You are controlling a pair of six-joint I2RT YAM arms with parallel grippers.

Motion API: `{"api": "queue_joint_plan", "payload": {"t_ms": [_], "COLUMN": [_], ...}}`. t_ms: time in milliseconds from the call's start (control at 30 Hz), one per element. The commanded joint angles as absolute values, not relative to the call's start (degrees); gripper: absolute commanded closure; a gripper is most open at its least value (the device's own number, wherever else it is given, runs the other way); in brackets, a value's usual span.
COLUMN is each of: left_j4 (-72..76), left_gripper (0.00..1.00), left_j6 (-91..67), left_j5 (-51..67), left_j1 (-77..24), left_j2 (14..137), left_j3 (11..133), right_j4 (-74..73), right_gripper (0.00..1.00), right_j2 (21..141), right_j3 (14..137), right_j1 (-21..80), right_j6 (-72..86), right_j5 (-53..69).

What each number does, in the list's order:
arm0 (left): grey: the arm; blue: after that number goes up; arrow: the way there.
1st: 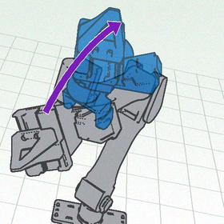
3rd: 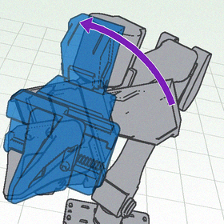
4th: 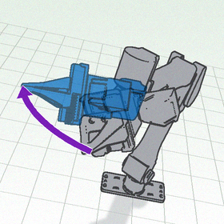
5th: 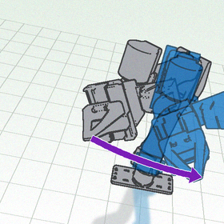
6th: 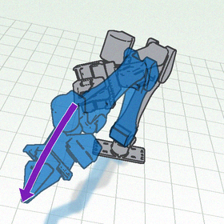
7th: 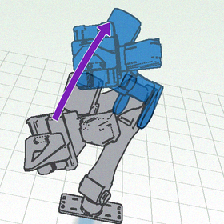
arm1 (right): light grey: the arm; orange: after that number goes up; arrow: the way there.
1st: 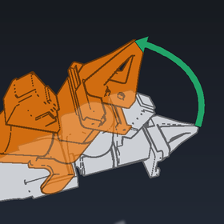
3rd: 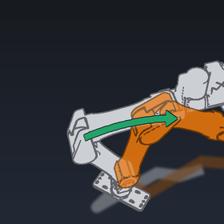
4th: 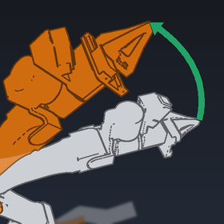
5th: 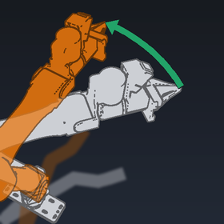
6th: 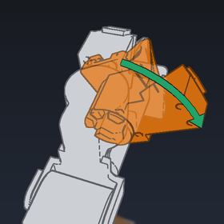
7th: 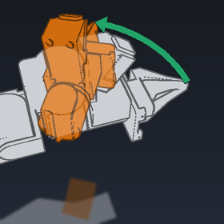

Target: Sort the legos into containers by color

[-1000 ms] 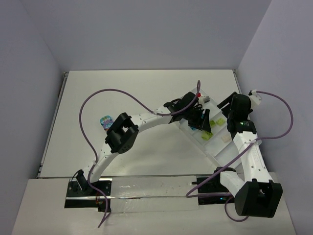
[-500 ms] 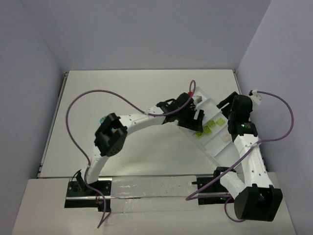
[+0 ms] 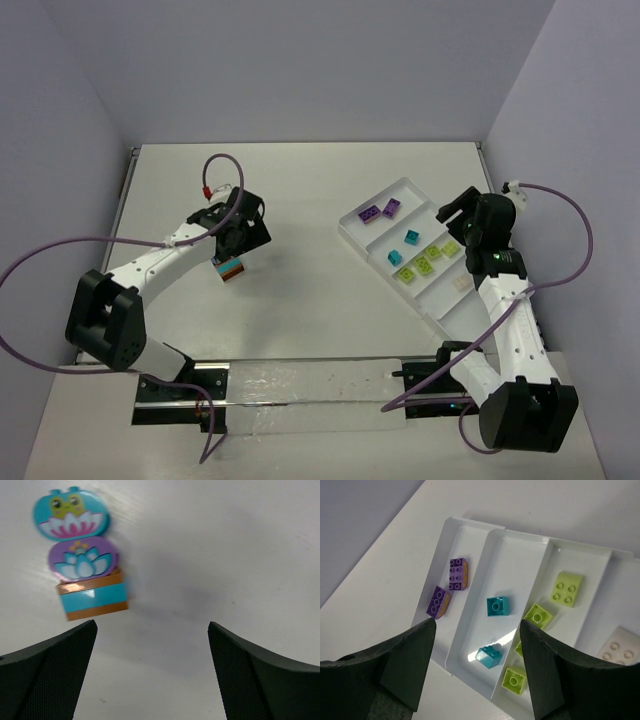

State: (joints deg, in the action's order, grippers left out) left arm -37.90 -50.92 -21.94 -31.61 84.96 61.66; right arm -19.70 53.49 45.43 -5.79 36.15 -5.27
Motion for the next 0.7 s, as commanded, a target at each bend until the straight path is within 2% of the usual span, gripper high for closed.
{"api": "queue_joint_plan", "payload": {"t_ms": [0, 200, 333, 667], "left_j4": [-42.86, -37.66, -35.19, -34.20], "left_gripper": [0.01, 0.01, 0.01, 0.01], "left_j6": [-57.42, -52.69, -49.29, -48.62], "left_j5": [-30.09, -22.73, -18.61, -20.77], "left_j1": [-28.85, -20.38, -17.10, -15.03], "left_j2": [81.80, 81.63, 86.62, 97.55], "left_j3": [59.46, 57.71, 61.09, 66.66], "right_j4": [-17.50, -17.05, -16.79, -17.14], "right_gripper": [0.25, 0.24, 0.24, 0.24], "right_j2": [54.93, 54.78, 54.24, 54.91], "right_j3": [47.26, 45.69, 45.00, 45.79], "right_j1": [-5.04, -4.64, -4.49, -4.16], "right_j6": [35.68, 35.58, 35.60, 35.39], "right_j5": [-2.79, -2.38, -1.94, -1.26]}}
